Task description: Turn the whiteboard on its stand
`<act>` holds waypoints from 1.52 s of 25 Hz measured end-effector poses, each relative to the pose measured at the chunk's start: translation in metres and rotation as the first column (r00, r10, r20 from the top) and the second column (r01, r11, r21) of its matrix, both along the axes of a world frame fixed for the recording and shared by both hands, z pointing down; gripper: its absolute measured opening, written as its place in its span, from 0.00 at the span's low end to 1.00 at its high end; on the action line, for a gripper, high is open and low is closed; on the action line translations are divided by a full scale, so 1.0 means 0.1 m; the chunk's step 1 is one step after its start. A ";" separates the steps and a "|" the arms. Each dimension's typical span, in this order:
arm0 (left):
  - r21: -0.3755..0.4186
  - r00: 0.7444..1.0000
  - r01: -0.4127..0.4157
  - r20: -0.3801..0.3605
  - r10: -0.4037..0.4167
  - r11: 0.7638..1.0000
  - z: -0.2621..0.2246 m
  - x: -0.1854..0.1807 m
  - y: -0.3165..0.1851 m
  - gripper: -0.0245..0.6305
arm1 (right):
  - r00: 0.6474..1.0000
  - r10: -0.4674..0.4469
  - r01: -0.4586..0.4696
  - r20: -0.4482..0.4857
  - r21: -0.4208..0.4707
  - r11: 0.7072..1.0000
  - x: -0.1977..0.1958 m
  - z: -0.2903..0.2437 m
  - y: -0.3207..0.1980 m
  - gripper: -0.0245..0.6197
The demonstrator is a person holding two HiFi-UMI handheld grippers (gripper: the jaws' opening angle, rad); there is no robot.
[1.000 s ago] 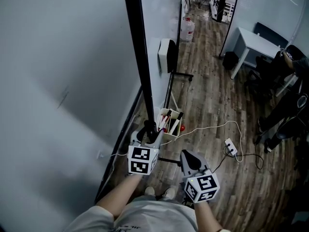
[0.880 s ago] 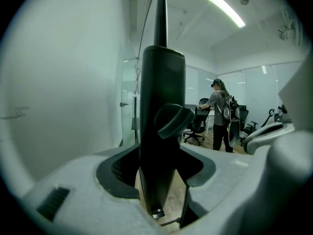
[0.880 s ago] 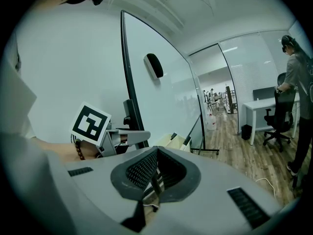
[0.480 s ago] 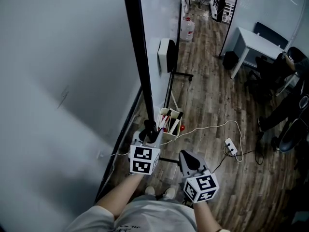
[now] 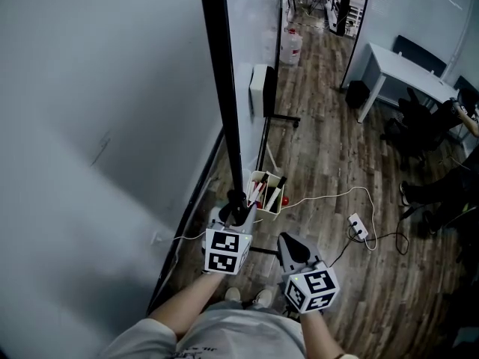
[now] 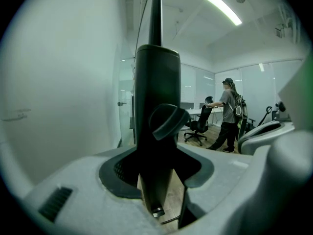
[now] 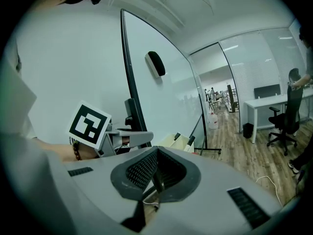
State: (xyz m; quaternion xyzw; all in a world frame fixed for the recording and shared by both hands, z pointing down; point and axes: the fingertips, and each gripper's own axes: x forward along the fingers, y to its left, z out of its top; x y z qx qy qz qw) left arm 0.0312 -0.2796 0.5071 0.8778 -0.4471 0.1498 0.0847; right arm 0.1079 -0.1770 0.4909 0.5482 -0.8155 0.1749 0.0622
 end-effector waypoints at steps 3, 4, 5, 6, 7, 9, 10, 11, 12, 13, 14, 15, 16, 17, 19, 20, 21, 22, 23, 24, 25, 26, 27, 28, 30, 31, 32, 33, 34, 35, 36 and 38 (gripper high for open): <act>-0.011 1.000 -0.009 0.008 0.009 1.000 -0.03 0.00 0.13 0.33 | 1.000 -0.005 0.005 0.000 0.005 1.000 -0.04 -0.05 0.05 0.05; -0.010 1.000 -0.013 0.010 0.013 1.000 -0.04 0.01 0.17 0.33 | 1.000 -0.005 0.005 0.001 0.006 1.000 -0.04 -0.07 0.08 0.05; -0.011 1.000 -0.016 0.008 0.016 1.000 -0.05 0.01 0.21 0.33 | 1.000 -0.004 0.004 0.002 0.007 1.000 -0.05 -0.08 0.10 0.05; -0.012 1.000 -0.018 0.005 0.018 1.000 -0.06 0.02 0.24 0.33 | 1.000 -0.002 0.002 0.003 0.006 1.000 -0.05 -0.09 0.12 0.05; -0.014 1.000 -0.021 0.003 0.021 1.000 -0.05 0.01 0.28 0.33 | 1.000 0.000 0.000 0.003 0.006 1.000 -0.06 -0.09 0.14 0.05; -0.017 1.000 -0.023 0.005 0.023 1.000 -0.06 0.00 0.33 0.33 | 1.000 0.003 -0.003 0.004 0.004 1.000 -0.08 -0.09 0.18 0.05; -0.017 1.000 -0.021 0.008 0.021 1.000 -0.06 -0.01 0.35 0.33 | 1.000 0.004 -0.004 0.004 0.004 1.000 -0.08 -0.09 0.19 0.05; -0.017 1.000 -0.017 0.011 0.017 1.000 -0.07 -0.02 0.37 0.33 | 1.000 0.004 -0.004 0.004 0.004 1.000 -0.07 -0.10 0.21 0.05; -0.017 1.000 -0.012 0.013 0.012 1.000 -0.08 -0.03 0.38 0.33 | 1.000 0.004 -0.004 0.005 0.004 1.000 -0.07 -0.11 0.23 0.05; -0.017 1.000 -0.006 0.015 0.007 1.000 -0.08 -0.06 0.38 0.33 | 1.000 0.006 -0.006 0.005 0.004 1.000 -0.06 -0.12 0.25 0.05; -0.018 1.000 -0.001 0.014 0.001 1.000 -0.08 -0.10 0.39 0.33 | 1.000 0.008 -0.008 0.005 0.005 1.000 -0.06 -0.12 0.27 0.05; -0.020 1.000 0.005 0.012 -0.005 1.000 -0.07 -0.15 0.40 0.33 | 1.000 0.008 -0.008 0.005 0.004 1.000 -0.08 -0.11 0.29 0.05; -0.021 1.000 0.010 0.011 -0.010 1.000 -0.06 -0.21 0.41 0.33 | 1.000 0.007 -0.007 0.006 0.002 1.000 -0.10 -0.10 0.31 0.05; -0.022 1.000 0.015 0.011 -0.015 1.000 -0.06 -0.26 0.43 0.33 | 1.000 0.006 -0.006 0.006 0.002 1.000 -0.12 -0.09 0.33 0.05; -0.019 1.000 0.025 0.014 -0.024 1.000 -0.06 -0.38 0.47 0.33 | 1.000 0.003 -0.003 0.005 0.003 1.000 -0.17 -0.10 0.36 0.05; -0.018 0.999 0.029 0.015 -0.029 0.999 -0.06 -0.43 0.49 0.33 | 1.000 0.001 -0.001 0.005 0.004 1.000 -0.19 -0.10 0.38 0.05; -0.017 0.999 0.032 0.017 -0.032 0.999 -0.07 -0.47 0.51 0.33 | 1.000 -0.001 0.001 0.004 0.006 1.000 -0.21 -0.11 0.39 0.05; -0.017 0.999 0.034 0.018 -0.033 0.999 -0.07 -0.51 0.54 0.33 | 1.000 -0.004 0.004 0.004 0.006 1.000 -0.23 -0.11 0.39 0.05; -0.017 0.999 0.035 0.020 -0.035 0.999 -0.06 -0.55 0.57 0.33 | 1.000 -0.007 0.007 0.004 0.006 1.000 -0.25 -0.11 0.40 0.05; -0.018 0.999 0.037 0.021 -0.037 0.999 -0.06 -0.60 0.60 0.33 | 1.000 -0.011 0.011 0.005 0.005 1.000 -0.28 -0.10 0.41 0.05; -0.020 0.999 0.039 0.022 -0.038 0.999 -0.06 -0.65 0.63 0.33 | 1.000 -0.015 0.015 0.005 0.005 1.000 -0.30 -0.10 0.42 0.05; -0.021 0.999 0.040 0.024 -0.039 0.999 -0.05 -0.70 0.66 0.33 | 1.000 -0.018 0.018 0.004 0.005 1.000 -0.33 -0.10 0.43 0.05; -0.021 0.999 0.040 0.025 -0.039 0.999 -0.05 -0.75 0.69 0.33 | 1.000 -0.019 0.019 0.003 0.005 1.000 -0.35 -0.09 0.43 0.05; -0.021 0.999 0.039 0.026 -0.039 0.999 -0.05 -0.80 0.73 0.33 | 1.000 -0.020 0.020 0.002 0.005 1.000 -0.37 -0.09 0.44 0.05; -0.026 0.999 0.039 0.025 -0.038 0.999 -0.05 -0.87 0.80 0.33 | 1.000 -0.025 0.025 0.001 0.006 1.000 -0.41 -0.10 0.45 0.05; -0.031 0.999 0.040 0.024 -0.040 0.999 -0.05 -0.91 0.85 0.33 | 1.000 -0.031 0.031 0.002 0.006 0.999 -0.43 -0.10 0.45 0.05; -0.035 0.999 0.043 0.024 -0.043 0.998 -0.05 -0.94 0.89 0.33 | 0.999 -0.038 0.038 0.003 0.008 0.999 -0.44 -0.11 0.46 0.05; -0.035 0.999 0.047 0.025 -0.046 0.998 -0.06 -0.98 0.93 0.33 | 0.999 -0.041 0.041 0.004 0.009 0.999 -0.46 -0.12 0.48 0.05; -0.031 0.998 0.050 0.028 -0.049 0.998 -0.05 -1.03 0.97 0.33 | 0.999 -0.043 0.043 0.004 0.011 0.999 -0.48 -0.12 0.49 0.05; -0.028 0.998 0.052 0.029 -0.051 0.998 -0.04 -1.08 1.02 0.33 | 0.999 -0.045 0.045 0.003 0.011 0.999 -0.51 -0.11 0.50 0.05; -0.026 0.998 0.053 0.029 -0.053 0.998 -0.03 -1.13 1.06 0.33 | 0.999 -0.049 0.049 0.002 0.011 0.999 -0.55 -0.09 0.52 0.05; -0.025 0.998 0.055 0.025 -0.054 0.998 -0.01 -1.21 1.12 0.32 | 0.998 -0.059 0.059 0.002 0.008 0.998 -0.61 -0.06 0.54 0.05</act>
